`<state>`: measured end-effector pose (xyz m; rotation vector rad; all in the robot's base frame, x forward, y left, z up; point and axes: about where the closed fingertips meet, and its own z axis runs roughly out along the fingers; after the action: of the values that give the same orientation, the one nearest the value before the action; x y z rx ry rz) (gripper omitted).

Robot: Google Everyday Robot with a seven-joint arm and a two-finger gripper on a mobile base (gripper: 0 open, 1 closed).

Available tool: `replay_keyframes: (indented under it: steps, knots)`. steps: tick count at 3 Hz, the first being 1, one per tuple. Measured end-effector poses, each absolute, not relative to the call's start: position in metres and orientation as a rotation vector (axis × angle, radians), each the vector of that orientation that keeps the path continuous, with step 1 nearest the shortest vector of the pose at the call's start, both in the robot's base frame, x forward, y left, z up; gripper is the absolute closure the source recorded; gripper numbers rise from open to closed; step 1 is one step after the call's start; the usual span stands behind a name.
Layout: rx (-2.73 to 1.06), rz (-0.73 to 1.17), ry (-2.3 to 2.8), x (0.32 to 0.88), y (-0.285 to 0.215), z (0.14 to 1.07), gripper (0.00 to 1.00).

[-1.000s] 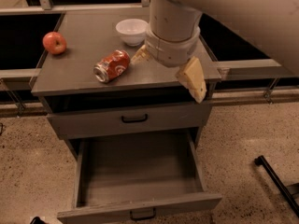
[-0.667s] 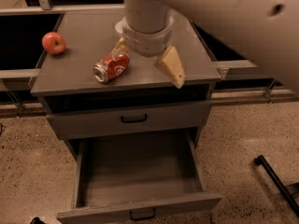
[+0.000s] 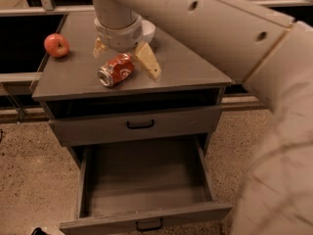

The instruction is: Place coke can into middle drawer

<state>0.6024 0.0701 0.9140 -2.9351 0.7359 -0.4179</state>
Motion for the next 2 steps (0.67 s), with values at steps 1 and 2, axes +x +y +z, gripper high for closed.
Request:
replay_keyframes:
  steps: [1, 2]
  knots:
    - [-2.946, -0.396, 0.772, 0.625, 0.090, 0.899, 0.00]
    - [-2.942, -0.362, 0.828, 0.646, 0.102, 0.878, 0.00]
